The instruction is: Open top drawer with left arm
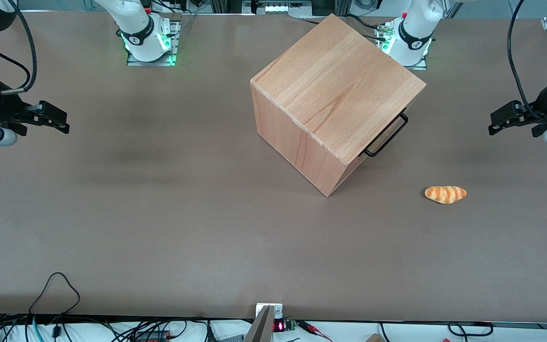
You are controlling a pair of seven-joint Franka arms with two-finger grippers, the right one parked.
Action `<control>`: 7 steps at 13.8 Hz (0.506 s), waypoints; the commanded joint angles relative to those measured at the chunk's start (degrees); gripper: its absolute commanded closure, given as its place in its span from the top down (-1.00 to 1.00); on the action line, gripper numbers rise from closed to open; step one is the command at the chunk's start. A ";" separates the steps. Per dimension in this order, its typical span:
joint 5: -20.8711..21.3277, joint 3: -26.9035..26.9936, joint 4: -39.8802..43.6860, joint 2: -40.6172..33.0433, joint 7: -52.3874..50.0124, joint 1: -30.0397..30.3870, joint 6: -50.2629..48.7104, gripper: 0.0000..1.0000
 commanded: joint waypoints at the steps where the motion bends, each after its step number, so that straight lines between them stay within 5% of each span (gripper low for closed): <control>1: 1.62 -0.12 1.41 0.19 1.04 -0.12 -1.50 1.00; 7: 2.15 -0.29 1.50 0.36 0.78 -0.21 -1.76 1.00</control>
